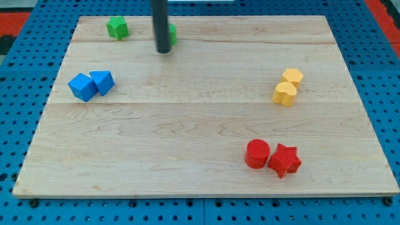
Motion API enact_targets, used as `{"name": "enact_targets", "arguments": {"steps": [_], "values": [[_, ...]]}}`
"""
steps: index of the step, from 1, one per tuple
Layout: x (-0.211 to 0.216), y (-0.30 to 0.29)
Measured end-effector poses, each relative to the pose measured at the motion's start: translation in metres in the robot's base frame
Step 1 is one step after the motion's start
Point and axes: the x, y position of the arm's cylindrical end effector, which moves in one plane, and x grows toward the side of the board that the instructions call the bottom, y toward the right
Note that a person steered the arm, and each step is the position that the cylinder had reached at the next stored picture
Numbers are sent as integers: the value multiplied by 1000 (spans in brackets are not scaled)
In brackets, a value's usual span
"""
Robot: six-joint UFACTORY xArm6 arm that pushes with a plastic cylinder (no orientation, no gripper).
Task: Slide the green circle to the top right side of the board
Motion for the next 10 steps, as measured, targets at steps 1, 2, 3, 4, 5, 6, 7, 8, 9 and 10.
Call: {"name": "enact_targets", "arguments": {"steps": [1,2,3,4,5,6,7,8,9,10], "values": [[-30,-20],[-46,19],[-46,110],[-45,152],[-48,82],[-60,89],[-76,126],[-92,127],[-95,182],[-93,252]]}}
